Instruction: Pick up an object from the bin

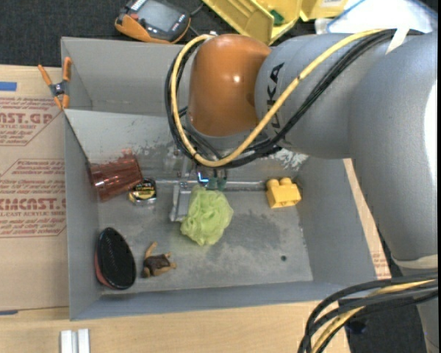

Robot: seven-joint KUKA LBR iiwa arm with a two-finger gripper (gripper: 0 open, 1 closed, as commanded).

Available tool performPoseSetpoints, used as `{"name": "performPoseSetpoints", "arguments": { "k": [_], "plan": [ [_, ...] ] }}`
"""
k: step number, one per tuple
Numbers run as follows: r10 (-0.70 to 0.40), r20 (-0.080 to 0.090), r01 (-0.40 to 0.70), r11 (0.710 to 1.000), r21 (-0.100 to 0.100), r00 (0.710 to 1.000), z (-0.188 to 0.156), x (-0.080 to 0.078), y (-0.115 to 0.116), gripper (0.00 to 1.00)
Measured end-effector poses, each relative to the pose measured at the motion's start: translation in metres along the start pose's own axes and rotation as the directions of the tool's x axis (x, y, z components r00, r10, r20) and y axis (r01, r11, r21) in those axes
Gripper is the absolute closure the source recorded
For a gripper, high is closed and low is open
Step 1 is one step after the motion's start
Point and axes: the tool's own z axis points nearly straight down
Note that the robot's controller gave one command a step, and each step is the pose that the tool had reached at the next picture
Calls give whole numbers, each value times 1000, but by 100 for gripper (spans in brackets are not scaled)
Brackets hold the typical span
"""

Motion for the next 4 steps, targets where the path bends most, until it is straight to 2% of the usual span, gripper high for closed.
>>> {"name": "performPoseSetpoints", "arguments": {
  "k": [1,2,3,4],
  "plan": [
    [0,0,0,1000,0,1000,0,0,0,0],
    [-264,4,264,964,0,964,-11,-2,10,0],
    [-121,-4,121,993,1,993,49,30,-54,0],
    [-372,18,372,928,1,928,28,2,-84,0]
  ]
}}
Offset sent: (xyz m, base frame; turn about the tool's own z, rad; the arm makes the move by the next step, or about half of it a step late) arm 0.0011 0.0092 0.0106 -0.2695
